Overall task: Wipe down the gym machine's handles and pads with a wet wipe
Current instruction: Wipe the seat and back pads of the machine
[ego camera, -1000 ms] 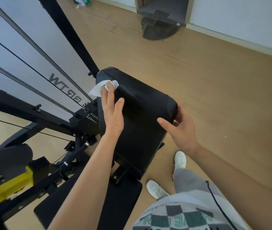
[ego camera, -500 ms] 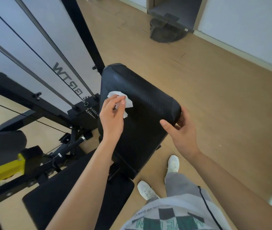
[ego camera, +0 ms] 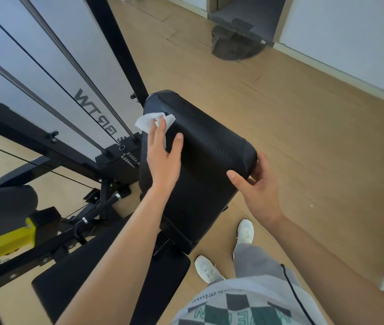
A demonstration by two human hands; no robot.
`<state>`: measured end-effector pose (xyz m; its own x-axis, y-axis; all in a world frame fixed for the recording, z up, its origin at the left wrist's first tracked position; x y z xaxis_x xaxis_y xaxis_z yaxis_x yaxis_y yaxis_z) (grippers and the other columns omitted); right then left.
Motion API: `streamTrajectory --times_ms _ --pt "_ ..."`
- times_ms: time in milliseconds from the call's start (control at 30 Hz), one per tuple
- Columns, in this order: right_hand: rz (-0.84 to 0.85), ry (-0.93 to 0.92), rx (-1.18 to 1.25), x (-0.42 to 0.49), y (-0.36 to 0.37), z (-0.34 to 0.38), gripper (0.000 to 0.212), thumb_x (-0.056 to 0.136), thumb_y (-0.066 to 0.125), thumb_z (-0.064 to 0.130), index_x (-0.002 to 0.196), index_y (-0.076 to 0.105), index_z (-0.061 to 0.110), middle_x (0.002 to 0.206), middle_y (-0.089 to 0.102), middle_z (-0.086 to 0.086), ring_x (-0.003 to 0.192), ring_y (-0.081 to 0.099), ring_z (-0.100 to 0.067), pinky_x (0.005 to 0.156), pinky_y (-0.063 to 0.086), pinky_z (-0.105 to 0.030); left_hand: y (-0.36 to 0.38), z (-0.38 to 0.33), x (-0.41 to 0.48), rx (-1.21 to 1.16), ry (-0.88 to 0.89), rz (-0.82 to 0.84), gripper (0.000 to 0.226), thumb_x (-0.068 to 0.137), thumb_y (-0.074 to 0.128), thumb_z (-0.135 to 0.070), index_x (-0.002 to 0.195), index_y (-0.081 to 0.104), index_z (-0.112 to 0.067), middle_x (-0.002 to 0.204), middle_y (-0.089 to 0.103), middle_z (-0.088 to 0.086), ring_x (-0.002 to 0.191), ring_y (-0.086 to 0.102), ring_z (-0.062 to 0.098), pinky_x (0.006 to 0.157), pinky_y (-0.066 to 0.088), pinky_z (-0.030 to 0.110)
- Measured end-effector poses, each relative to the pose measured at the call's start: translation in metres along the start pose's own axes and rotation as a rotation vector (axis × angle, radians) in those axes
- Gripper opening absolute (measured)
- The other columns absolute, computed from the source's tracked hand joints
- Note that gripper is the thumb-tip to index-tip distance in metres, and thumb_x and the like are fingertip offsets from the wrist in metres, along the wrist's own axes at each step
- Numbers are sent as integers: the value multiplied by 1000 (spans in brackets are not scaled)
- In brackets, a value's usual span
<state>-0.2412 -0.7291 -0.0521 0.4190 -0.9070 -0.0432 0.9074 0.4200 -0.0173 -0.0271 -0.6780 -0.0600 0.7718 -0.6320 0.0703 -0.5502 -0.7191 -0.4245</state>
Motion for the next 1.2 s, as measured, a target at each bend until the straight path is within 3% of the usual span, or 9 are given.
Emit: streamTrajectory --times_ms 200,300,367,467,567,633,967,1100,1200 --pt "3 7 16 0 1 -1 55 86 79 14 129 54 37 122 68 16 115 66 -8 85 56 -20 8 12 -56 55 55 106 63 97 69 -25 154 42 -24 165 29 -1 145 26 1 107 24 2" --pt "5 -2 -2 1 0 -1 53 86 79 17 128 54 38 120 68 20 115 66 -7 86 56 -20 6 18 -62 46 51 149 62 99 66 -25 156 40 -25 166 28 -2 142 23 -14 105 22 -4" --pt "-1 7 -8 1 1 0 53 87 79 16 125 53 42 116 67 28 113 66 -3 85 56 -18 1 11 -49 14 12 164 62 103 60 -29 158 34 -29 169 22 -3 143 20 -12 106 21 1" --pt "0 15 -11 0 2 1 55 86 78 20 125 50 46 114 65 35 112 64 2 83 54 -14 -9 -5 -13 -45 -42 188 65 104 53 -40 161 23 -34 172 10 -4 144 17 -2 115 21 21" --pt "1 5 -3 1 0 0 53 86 79 21 127 52 42 119 67 22 112 66 -6 84 56 -19 -16 -10 15 -61 -60 188 79 91 49 -61 161 19 -41 172 3 -9 156 13 11 127 16 43" --pt "3 -4 12 1 0 -1 54 87 79 15 130 53 36 123 68 8 113 67 -12 86 57 -23 -15 -7 16 -36 -56 186 80 89 47 -62 161 19 -42 172 2 -10 159 6 15 128 14 50" --pt "16 -8 44 1 0 0 50 87 78 10 128 56 28 117 70 14 110 68 -11 82 56 -21 16 16 -94 77 201 334 66 95 49 -39 158 29 -29 170 20 -1 159 3 14 126 14 39" --pt "22 -7 23 0 0 2 51 88 78 11 127 54 33 121 68 12 113 66 -8 82 56 -19 16 28 -116 110 276 252 49 98 53 -31 146 52 -22 157 46 5 154 30 22 123 30 41" --pt "14 -9 24 -1 1 2 51 88 78 10 129 54 29 123 67 8 113 67 -8 82 56 -18 12 32 -107 129 358 111 29 101 57 -25 121 73 -11 131 66 7 126 60 18 101 54 43"
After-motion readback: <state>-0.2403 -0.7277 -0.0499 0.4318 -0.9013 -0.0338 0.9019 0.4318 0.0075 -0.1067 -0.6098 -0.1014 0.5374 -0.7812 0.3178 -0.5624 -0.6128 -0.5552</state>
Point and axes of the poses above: each hand's wrist, its own x-axis towards the middle knuckle, its own y-axis out of the palm, z = x × y, the point moved 1 cm from there along x, towards the middle knuckle
